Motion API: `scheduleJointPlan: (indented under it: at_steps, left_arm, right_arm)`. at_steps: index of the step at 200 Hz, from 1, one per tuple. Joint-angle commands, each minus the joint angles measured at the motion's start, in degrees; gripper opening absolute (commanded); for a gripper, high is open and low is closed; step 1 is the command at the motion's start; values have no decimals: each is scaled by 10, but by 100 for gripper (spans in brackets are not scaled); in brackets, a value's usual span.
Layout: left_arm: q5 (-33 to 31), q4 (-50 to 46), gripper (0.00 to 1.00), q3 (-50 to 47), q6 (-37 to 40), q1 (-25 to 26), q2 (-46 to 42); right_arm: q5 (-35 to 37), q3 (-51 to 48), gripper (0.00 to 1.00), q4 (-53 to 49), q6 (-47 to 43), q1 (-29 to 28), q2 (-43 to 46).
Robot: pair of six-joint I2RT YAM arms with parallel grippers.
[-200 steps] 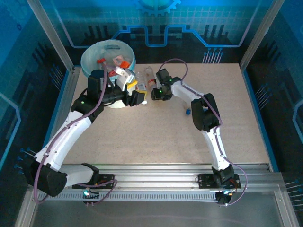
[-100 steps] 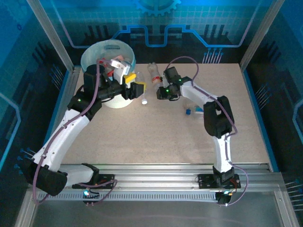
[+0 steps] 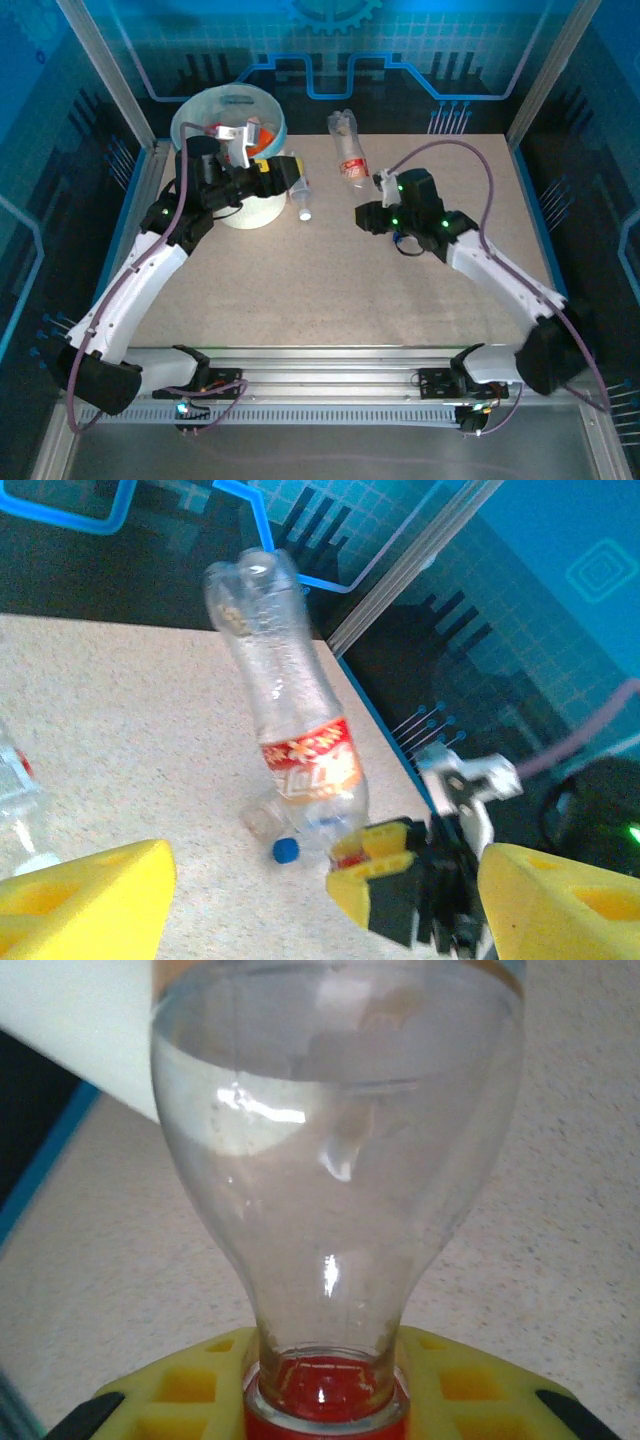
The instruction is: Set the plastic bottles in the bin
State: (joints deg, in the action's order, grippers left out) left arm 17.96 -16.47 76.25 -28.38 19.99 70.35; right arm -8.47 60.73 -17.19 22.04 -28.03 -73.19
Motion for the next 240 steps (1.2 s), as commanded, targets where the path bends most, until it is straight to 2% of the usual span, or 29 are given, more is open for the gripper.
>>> scheduleJointPlan:
  at_steps: [1,28,77,148,181,204,240]
  left_arm:
    - [7,6,81,-2,-91,3,-2]
    - [20,42,80,-14,-102,11,-8]
    - [20,108,82,-37,-35,75,-44]
    - [36,127,82,-36,-16,93,-49]
    - [28,132,73,-37,-12,93,-52]
    - [15,128,61,-38,-7,92,-55]
    - [3,130,50,-40,1,92,-58]
  right_arm:
    - [-30,-52,3,83,-28,-26,70]
    - [-47,-92,3,111,-56,-64,142]
    - [-55,-98,2,102,-64,-103,195]
    - [-76,-96,1,91,-82,-149,199]
    - [-66,-93,1,86,-90,-161,193]
    - [-50,-87,2,77,-93,-161,186]
    - [-43,-83,9,75,-92,-163,178]
